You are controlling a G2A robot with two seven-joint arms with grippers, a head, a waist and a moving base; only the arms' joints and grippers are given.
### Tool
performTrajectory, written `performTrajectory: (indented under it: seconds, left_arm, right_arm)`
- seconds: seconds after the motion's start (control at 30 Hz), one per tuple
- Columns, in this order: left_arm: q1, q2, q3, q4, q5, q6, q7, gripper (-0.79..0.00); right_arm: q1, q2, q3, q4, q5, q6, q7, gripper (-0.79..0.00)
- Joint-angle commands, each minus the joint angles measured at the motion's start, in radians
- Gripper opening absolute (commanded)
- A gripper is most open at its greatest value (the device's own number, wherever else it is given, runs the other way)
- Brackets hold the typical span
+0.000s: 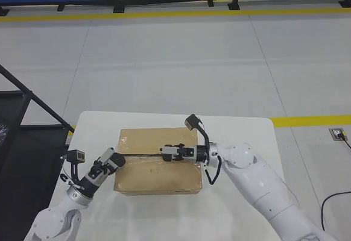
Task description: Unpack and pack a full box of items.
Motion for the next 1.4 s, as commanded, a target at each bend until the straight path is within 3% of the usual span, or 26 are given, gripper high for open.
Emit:
performTrajectory:
  seconds: [0.0, 0.33, 0.57, 0.93, 1.37]
  left_arm:
    - [0.003, 0.001, -0.01, 0.007, -0.013, -0.006, -0.006, 0.0]
    - [0.01, 0.004, -0.028, 0.013, -0.036, -0.013, -0.026, 0.0]
    - [-0.001, 0.005, -0.02, 0.01, -0.031, -0.008, -0.039, 0.0]
    - [-0.1, -0.001, 0.053, 0.087, 0.015, 0.03, -0.034, 0.0]
    - [-0.128, -0.004, 0.08, 0.138, 0.009, 0.019, -0.043, 0.0]
  right_arm:
    - [0.02, -0.012, -0.022, 0.032, -0.01, 0.021, -0.003, 0.0]
    - [0.074, -0.047, -0.073, 0.115, -0.089, 0.069, -0.053, 0.0]
    - [0.066, -0.053, -0.069, 0.095, -0.104, 0.051, -0.062, 0.0]
    - [0.058, -0.066, -0.058, 0.046, -0.104, 0.032, -0.109, 0.0]
    - [0.089, -0.104, -0.119, 0.099, -0.126, 0.121, -0.022, 0.0]
